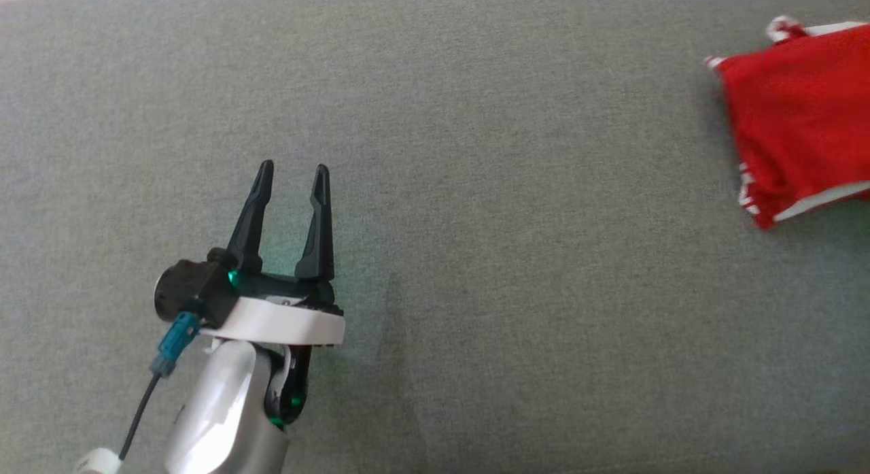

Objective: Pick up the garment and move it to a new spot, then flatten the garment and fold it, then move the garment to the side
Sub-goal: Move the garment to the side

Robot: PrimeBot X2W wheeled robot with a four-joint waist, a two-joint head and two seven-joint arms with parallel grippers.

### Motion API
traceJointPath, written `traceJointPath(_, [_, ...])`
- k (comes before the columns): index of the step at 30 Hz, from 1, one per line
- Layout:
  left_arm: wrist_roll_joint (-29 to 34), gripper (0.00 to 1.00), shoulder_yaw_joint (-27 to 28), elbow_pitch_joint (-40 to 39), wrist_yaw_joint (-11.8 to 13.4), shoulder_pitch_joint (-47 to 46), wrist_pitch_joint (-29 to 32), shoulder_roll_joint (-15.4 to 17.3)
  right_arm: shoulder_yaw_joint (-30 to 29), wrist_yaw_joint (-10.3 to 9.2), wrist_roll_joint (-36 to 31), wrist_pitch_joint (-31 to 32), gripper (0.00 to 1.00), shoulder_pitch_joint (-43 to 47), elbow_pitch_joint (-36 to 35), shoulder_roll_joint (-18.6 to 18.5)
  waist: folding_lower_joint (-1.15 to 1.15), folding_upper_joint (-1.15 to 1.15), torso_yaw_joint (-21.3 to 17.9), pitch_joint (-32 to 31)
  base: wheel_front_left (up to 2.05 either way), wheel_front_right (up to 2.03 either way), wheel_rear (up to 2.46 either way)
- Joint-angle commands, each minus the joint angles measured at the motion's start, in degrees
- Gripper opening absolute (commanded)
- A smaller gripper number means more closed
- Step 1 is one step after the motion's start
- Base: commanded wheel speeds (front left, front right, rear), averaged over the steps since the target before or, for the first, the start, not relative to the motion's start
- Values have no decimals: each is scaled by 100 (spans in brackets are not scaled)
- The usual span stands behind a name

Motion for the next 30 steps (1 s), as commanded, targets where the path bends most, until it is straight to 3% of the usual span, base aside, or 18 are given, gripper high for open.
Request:
traceJointPath(1, [52, 100, 208, -151, -18, -143, -54, 48, -83, -4, -74, -1, 100, 88, -249, -133, 0, 0, -14, -28, 0, 0, 0])
traceJointPath(10, [46, 100, 305, -110, -30, -45, -54, 48, -456, -4, -245, 4, 100, 167, -1343, 607, 0, 0, -76, -435, 0, 0, 0])
traceJointPath(16, [-10, 100, 437, -192, 20, 153, -54, 48, -333, -4, -71, -67, 100, 379, -2293, 1340, 0, 0, -33, -878, 0, 0, 0])
traceJointPath(18, [-55, 100, 545, -262, 54, 282, -54, 48, -281, -4, 168, -228, 100, 580, -2671, 1740, 0, 0, 17, -1073, 0, 0, 0])
traceJointPath(19, [-55, 100, 545, -262, 54, 282, -54, 48, -281, -4, 168, -228, 100, 580, -2671, 1740, 0, 0, 17, -1073, 0, 0, 0])
traceJointPath(30, [-44, 100, 753, -450, 191, 746, -54, 48, -246, -4, 777, -918, 100, 1628, -3136, 3200, 0, 0, 261, -1556, 0, 0, 0])
